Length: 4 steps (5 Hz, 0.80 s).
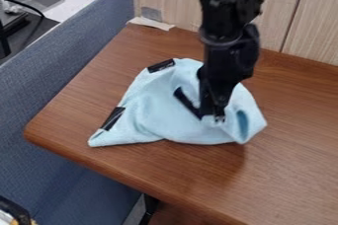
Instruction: Nfold the cloth from top left to bottom right
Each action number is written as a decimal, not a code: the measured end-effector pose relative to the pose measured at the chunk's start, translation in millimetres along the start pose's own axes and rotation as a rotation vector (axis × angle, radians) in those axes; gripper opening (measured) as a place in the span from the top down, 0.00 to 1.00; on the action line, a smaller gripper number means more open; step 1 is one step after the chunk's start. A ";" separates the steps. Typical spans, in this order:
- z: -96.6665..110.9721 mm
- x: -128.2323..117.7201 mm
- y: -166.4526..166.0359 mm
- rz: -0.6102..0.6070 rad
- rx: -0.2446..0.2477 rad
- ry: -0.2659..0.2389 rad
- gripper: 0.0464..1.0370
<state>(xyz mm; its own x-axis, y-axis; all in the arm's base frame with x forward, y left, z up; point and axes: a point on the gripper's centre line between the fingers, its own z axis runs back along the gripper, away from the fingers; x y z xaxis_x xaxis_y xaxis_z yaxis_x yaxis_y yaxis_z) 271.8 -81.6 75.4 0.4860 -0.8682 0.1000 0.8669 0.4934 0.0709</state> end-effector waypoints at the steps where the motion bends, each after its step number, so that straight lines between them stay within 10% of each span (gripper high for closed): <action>1: -14.1 -13.0 -19.3 0.072 -0.037 -0.006 0.98; 4: -74.7 -18.9 -50.6 0.112 -0.083 -0.055 0.97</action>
<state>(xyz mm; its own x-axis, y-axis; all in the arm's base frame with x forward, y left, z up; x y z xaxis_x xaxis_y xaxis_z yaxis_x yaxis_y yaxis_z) 227.1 -94.0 -4.2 0.5751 -0.8029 0.1569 0.8151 0.5787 -0.0258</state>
